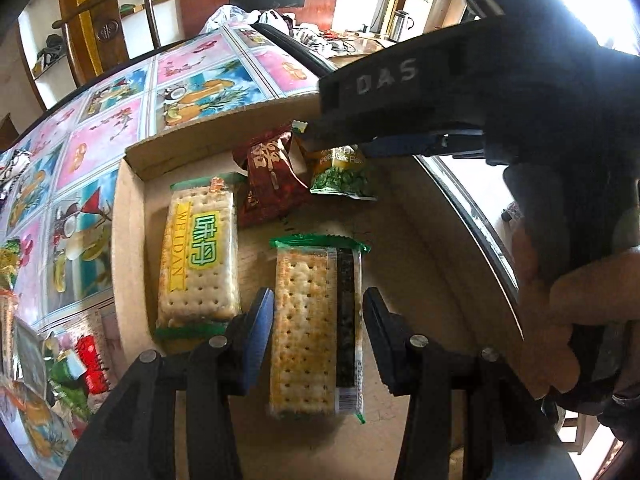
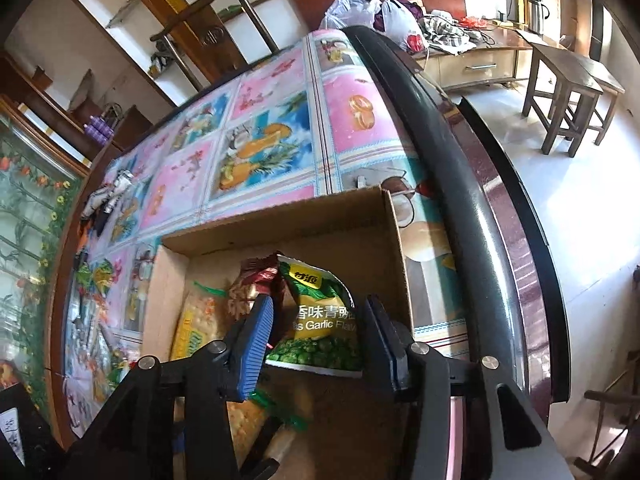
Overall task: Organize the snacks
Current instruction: 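Withdraw both grippers from the box toward the snack pile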
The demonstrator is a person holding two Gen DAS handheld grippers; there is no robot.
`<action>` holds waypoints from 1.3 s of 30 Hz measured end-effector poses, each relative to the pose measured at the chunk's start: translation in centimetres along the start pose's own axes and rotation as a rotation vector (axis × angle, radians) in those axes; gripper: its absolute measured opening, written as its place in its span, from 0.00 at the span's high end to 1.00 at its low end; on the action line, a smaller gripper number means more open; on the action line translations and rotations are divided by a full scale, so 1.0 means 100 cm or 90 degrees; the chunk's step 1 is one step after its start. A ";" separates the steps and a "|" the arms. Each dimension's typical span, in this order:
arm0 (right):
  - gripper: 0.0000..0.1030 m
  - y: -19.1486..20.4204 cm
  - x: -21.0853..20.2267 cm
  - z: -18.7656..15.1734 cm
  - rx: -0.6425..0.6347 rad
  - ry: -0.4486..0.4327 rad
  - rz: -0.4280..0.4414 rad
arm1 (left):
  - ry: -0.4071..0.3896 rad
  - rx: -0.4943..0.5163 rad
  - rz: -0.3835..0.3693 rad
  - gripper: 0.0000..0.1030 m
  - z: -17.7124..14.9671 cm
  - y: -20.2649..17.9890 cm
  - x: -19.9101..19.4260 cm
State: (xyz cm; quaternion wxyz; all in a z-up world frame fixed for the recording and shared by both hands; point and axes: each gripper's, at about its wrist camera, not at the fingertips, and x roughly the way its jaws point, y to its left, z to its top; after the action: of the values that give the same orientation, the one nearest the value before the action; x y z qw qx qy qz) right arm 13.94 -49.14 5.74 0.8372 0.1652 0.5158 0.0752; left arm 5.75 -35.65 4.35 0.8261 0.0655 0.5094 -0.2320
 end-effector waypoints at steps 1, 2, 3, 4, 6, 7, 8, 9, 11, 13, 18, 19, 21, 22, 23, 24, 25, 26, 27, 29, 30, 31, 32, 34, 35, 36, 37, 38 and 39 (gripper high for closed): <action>0.51 0.000 -0.003 0.000 0.002 -0.003 0.004 | 0.000 -0.003 0.003 0.56 -0.001 0.000 -0.004; 0.51 0.000 -0.007 -0.001 0.004 -0.006 0.010 | 0.000 -0.005 0.004 0.56 -0.002 0.000 -0.009; 0.51 0.001 -0.012 -0.003 0.004 -0.010 0.018 | -0.001 -0.007 0.006 0.56 -0.003 0.000 -0.014; 0.51 0.003 -0.017 -0.005 0.002 -0.016 0.028 | -0.002 -0.006 0.010 0.56 -0.005 0.000 -0.021; 0.51 0.007 -0.029 -0.011 -0.004 -0.028 0.046 | -0.007 -0.002 0.013 0.56 -0.009 0.002 -0.033; 0.51 0.010 -0.033 -0.014 -0.006 -0.033 0.057 | -0.015 -0.002 0.013 0.55 -0.011 0.004 -0.042; 0.51 0.013 -0.038 -0.017 -0.008 -0.037 0.071 | -0.022 -0.002 0.014 0.55 -0.011 0.007 -0.049; 0.51 0.018 -0.044 -0.023 -0.013 -0.045 0.080 | -0.026 -0.003 0.014 0.53 -0.010 0.010 -0.053; 0.51 0.026 -0.053 -0.032 -0.019 -0.054 0.091 | -0.037 -0.014 0.002 0.51 -0.010 0.020 -0.065; 0.51 0.035 -0.063 -0.045 -0.020 -0.065 0.089 | -0.052 -0.023 -0.006 0.51 -0.012 0.028 -0.074; 0.51 0.061 -0.078 -0.070 -0.033 -0.088 0.076 | -0.078 -0.013 -0.031 0.51 -0.028 0.049 -0.094; 0.51 0.066 -0.080 -0.073 -0.029 -0.091 0.073 | -0.079 -0.010 -0.033 0.51 -0.035 0.058 -0.100; 0.51 0.082 -0.081 -0.081 -0.016 -0.088 0.071 | -0.084 -0.014 -0.036 0.51 -0.044 0.074 -0.109; 0.51 0.089 -0.082 -0.083 -0.017 -0.088 0.071 | -0.090 -0.018 -0.038 0.50 -0.047 0.085 -0.114; 0.51 0.098 -0.081 -0.085 -0.020 -0.088 0.068 | -0.097 -0.024 -0.038 0.49 -0.052 0.098 -0.121; 0.51 0.112 -0.080 -0.088 -0.024 -0.087 0.069 | -0.101 -0.031 -0.038 0.47 -0.058 0.108 -0.126; 0.50 0.120 -0.079 -0.090 -0.026 -0.086 0.076 | -0.103 -0.039 -0.038 0.46 -0.064 0.121 -0.133; 0.49 0.130 -0.077 -0.093 -0.027 -0.080 0.086 | -0.103 -0.048 -0.036 0.45 -0.069 0.136 -0.138; 0.46 0.142 -0.071 -0.097 -0.028 -0.068 0.100 | -0.105 -0.055 -0.030 0.44 -0.076 0.152 -0.144; 0.42 0.164 -0.059 -0.107 -0.030 -0.048 0.110 | -0.107 -0.068 -0.020 0.44 -0.087 0.178 -0.153; 0.41 0.173 -0.053 -0.112 -0.032 -0.041 0.114 | -0.108 -0.077 -0.014 0.44 -0.093 0.193 -0.157; 0.41 0.180 -0.047 -0.116 -0.036 -0.033 0.114 | -0.109 -0.087 -0.009 0.44 -0.098 0.207 -0.161; 0.41 0.188 -0.041 -0.122 -0.037 -0.023 0.114 | -0.109 -0.100 -0.001 0.44 -0.105 0.226 -0.167; 0.41 0.198 -0.030 -0.134 -0.033 -0.005 0.113 | -0.109 -0.118 0.020 0.42 -0.114 0.257 -0.174; 0.41 0.202 -0.027 -0.139 -0.032 0.002 0.109 | -0.110 -0.128 0.037 0.38 -0.119 0.275 -0.177; 0.41 0.206 -0.023 -0.145 -0.033 0.009 0.107 | -0.108 -0.138 0.051 0.33 -0.121 0.288 -0.179; 0.41 0.210 -0.020 -0.152 -0.041 0.019 0.106 | -0.104 -0.150 0.066 0.31 -0.123 0.302 -0.179; 0.41 0.212 -0.018 -0.155 -0.044 0.023 0.103 | -0.099 -0.166 0.084 0.29 -0.123 0.319 -0.178; 0.41 0.214 -0.016 -0.159 -0.045 0.029 0.098 | -0.098 -0.182 0.101 0.29 -0.124 0.333 -0.177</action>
State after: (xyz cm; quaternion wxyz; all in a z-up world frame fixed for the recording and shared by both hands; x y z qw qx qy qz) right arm 0.06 -26.52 8.10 0.8223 0.1733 0.5174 0.1613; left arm 4.08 3.66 9.67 0.8793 -0.0311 0.4655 -0.0957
